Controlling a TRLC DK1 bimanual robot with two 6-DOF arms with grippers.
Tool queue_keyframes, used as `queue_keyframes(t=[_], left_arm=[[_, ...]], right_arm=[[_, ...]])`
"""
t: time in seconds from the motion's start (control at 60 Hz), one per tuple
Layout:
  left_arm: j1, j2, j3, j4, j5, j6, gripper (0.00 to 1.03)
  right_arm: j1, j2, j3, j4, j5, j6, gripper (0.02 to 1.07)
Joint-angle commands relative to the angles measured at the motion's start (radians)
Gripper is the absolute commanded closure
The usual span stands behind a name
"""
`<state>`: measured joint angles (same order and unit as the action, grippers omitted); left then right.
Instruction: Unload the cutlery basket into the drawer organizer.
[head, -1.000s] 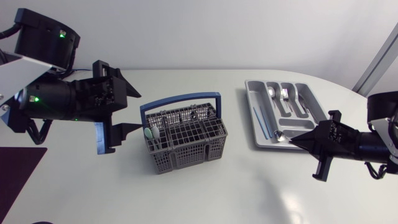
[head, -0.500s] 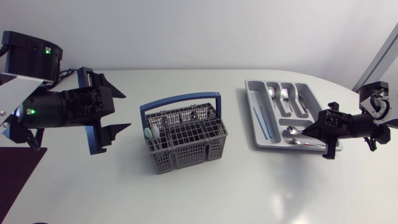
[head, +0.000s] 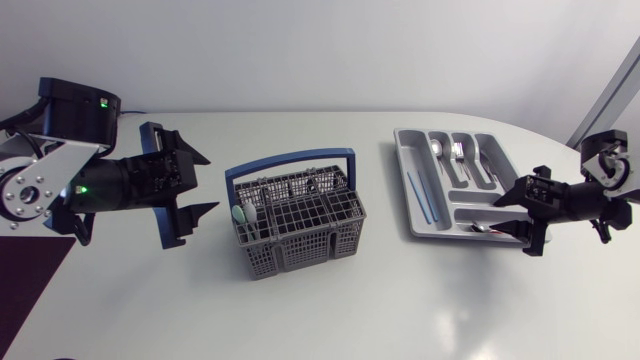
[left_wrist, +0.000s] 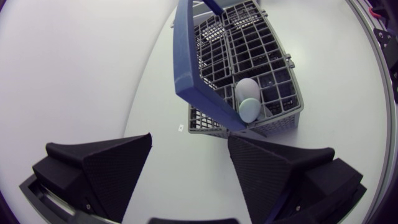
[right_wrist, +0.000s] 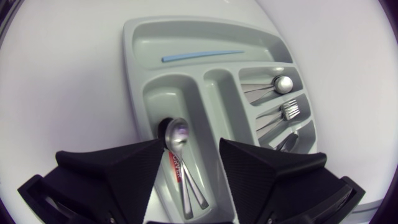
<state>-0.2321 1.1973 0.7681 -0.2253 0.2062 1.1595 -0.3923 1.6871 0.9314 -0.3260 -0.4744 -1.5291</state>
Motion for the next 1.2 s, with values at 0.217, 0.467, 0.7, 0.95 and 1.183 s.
queue_keyframes(t=[0.217, 0.467, 0.7, 0.95, 1.183], left_arm=[[-0.018, 0.051, -0.039, 0.073, 0.027, -0.052, 0.10], [-0.044, 0.088, -0.036, 0.136, 0.027, -0.101, 0.10], [-0.072, 0.128, -0.030, 0.187, 0.027, -0.136, 0.10], [-0.026, 0.105, -0.046, 0.198, 0.064, -0.141, 0.10], [0.057, 0.010, -0.110, 0.152, 0.197, -0.142, 0.10]], right_arm=[[0.308, -0.417, -0.023, -0.240, -0.075, 0.566, 0.11], [0.724, -0.483, -0.017, -0.139, -0.046, 1.141, 0.12], [0.903, -0.336, 0.047, 0.010, -0.036, 1.454, 0.16], [1.052, -0.219, 0.063, 0.170, 0.102, 1.577, 0.16], [1.141, -0.127, 0.075, 0.292, 0.158, 1.604, 0.22]])
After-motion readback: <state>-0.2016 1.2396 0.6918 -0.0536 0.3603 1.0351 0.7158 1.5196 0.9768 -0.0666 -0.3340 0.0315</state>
